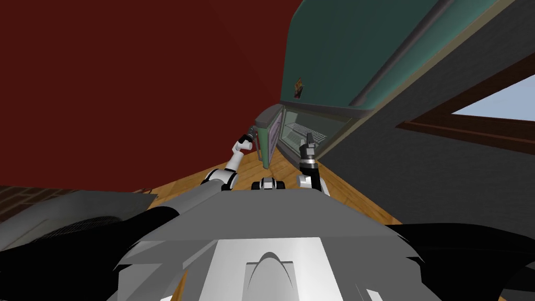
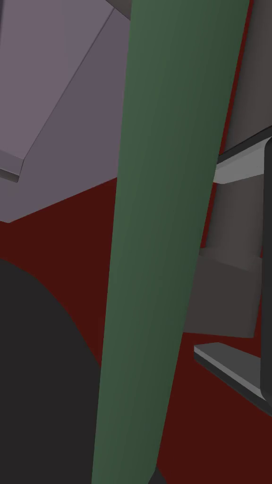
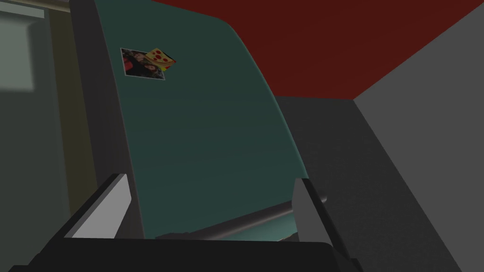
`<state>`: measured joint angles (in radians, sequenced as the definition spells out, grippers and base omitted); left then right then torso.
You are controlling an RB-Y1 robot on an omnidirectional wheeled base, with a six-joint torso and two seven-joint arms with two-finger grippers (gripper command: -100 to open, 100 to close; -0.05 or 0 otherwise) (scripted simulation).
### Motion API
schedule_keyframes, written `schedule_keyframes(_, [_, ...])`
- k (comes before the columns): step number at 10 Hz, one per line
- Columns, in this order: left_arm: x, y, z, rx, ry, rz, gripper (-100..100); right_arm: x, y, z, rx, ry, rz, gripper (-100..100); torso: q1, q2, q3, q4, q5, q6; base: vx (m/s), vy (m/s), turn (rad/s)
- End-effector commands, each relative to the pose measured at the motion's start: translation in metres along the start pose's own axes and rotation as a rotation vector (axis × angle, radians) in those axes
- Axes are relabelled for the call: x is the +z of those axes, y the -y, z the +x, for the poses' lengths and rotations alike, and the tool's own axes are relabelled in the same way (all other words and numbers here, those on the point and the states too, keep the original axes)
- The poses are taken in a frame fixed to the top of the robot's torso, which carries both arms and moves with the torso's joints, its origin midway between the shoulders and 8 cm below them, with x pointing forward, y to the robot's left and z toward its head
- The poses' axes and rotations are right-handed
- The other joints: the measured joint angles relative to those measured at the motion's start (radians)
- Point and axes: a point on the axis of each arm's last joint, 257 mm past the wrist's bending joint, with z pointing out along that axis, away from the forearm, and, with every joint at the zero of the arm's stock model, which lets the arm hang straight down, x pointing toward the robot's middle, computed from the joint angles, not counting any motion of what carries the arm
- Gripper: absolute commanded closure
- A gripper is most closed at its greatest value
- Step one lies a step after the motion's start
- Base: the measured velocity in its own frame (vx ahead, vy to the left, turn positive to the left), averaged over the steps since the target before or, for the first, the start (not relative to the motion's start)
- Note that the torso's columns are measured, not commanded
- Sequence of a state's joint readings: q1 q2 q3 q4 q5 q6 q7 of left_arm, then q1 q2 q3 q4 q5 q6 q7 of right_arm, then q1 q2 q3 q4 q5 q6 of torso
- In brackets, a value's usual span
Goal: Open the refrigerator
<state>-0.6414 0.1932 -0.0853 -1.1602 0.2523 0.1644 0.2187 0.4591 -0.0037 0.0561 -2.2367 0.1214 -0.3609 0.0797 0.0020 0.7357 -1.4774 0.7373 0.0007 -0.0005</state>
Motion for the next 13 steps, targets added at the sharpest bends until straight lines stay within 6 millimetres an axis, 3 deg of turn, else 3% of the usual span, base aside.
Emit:
schedule_keyframes(1, [0.005,0.005,0.014,0.018,-0.024,-0.024,-100,0.0,0.0,0.0,0.0,0.0,0.0,0,-0.001,0.001,0.001,0.0,0.0,0.0,0.031,0.124,-0.099])
schedule_keyframes(3, [0.009,0.006,0.027,0.035,-0.044,-0.045,-100,0.0,0.0,0.0,0.0,0.0,0.0,0,-0.002,0.003,0.002,0.001,-0.001,0.0,0.023,0.137,-0.094])
schedule_keyframes(5, [0.008,0.007,0.024,0.03,-0.039,-0.039,-100,0.0,0.0,0.0,0.0,0.0,0.0,0,-0.005,0.003,0.002,0.001,-0.001,0.0,0.008,0.047,-0.011])
schedule_keyframes(6, [0.008,0.007,0.024,0.03,-0.039,-0.038,100,0.0,0.0,0.0,0.0,0.0,0.0,0,-0.007,0.003,0.002,0.001,-0.002,0.001,0.005,0.008,0.001])
schedule_keyframes(9, [0.006,0.007,0.039,0.029,-0.07,-0.04,100,0.0,0.0,0.0,0.0,0.0,0.0,0,0.007,-0.007,-0.005,0.0,0.002,0.002,0.103,0.217,-0.075])
schedule_keyframes(13, [0.004,0.003,0.06,0.025,-0.111,-0.05,100,0.0,0.0,0.0,0.0,0.0,0.0,0,-0.005,-0.003,-0.002,-0.001,-0.001,0.002,0.116,0.276,-0.082])
